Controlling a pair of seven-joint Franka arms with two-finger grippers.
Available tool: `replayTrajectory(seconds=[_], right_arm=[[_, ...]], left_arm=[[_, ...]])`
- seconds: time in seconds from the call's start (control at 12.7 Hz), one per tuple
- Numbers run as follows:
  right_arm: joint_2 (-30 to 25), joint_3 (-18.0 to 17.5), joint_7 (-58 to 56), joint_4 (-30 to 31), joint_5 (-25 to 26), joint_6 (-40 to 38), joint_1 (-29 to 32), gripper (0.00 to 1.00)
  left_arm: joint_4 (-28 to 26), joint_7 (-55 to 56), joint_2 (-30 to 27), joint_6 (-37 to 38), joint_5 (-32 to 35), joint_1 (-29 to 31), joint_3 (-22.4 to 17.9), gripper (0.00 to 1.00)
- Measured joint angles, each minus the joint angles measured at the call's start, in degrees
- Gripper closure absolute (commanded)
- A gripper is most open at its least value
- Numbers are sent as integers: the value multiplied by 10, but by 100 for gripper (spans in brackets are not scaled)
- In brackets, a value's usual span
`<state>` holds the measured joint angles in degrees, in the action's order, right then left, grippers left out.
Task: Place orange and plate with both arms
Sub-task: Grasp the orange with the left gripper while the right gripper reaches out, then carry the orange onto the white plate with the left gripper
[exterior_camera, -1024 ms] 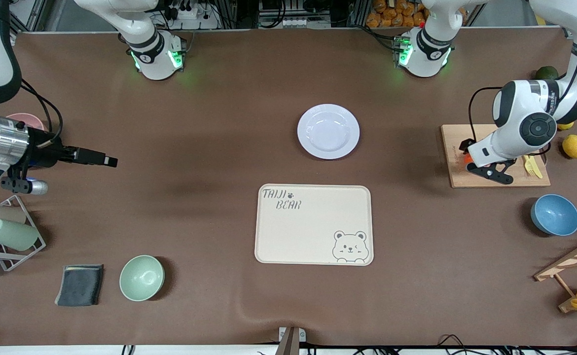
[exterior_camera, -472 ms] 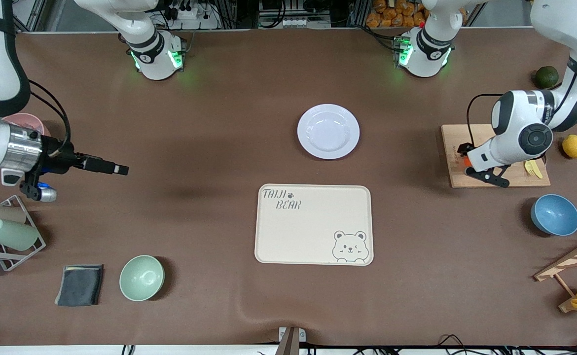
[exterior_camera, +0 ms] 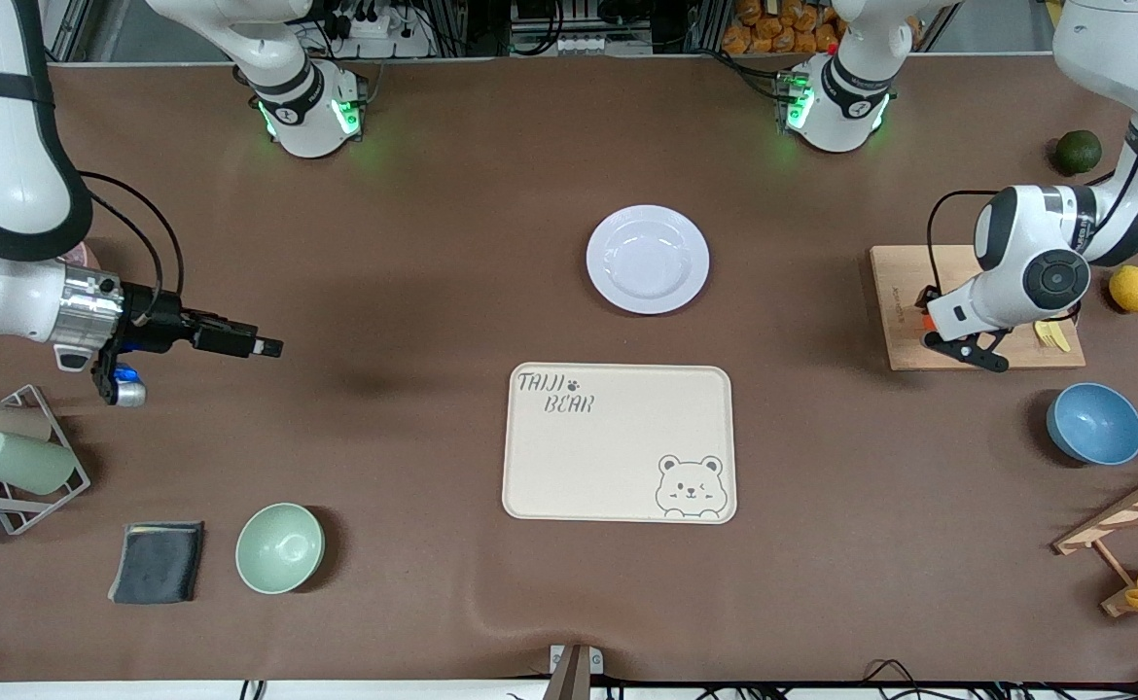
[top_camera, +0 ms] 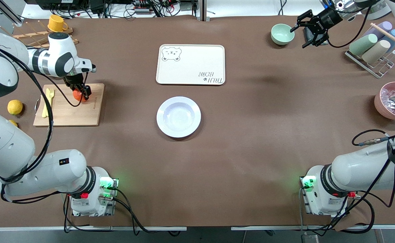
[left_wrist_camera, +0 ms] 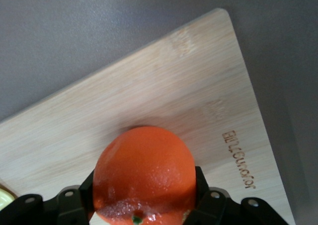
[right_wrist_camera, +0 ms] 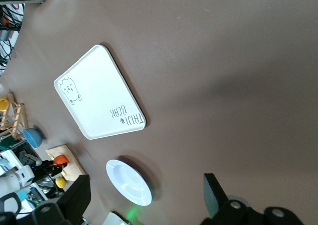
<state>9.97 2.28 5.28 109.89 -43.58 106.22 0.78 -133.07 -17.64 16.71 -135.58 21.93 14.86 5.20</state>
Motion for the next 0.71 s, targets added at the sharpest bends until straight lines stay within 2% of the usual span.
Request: replayTrajectory(seconds=[0.31,0.55,0.71], right_arm=[[9,-5,-1,24,-46,33,-11,0],[12,-6,-17,50,-88,69,-27,0],[12,-7,-67,79,-131,95,-34,0]], left_arm=[[22,1,-31,27,-6,0,31,94],[69,9,-70,122,-64,0,76,95],[119,43,-81,198,-93,0,111,95]])
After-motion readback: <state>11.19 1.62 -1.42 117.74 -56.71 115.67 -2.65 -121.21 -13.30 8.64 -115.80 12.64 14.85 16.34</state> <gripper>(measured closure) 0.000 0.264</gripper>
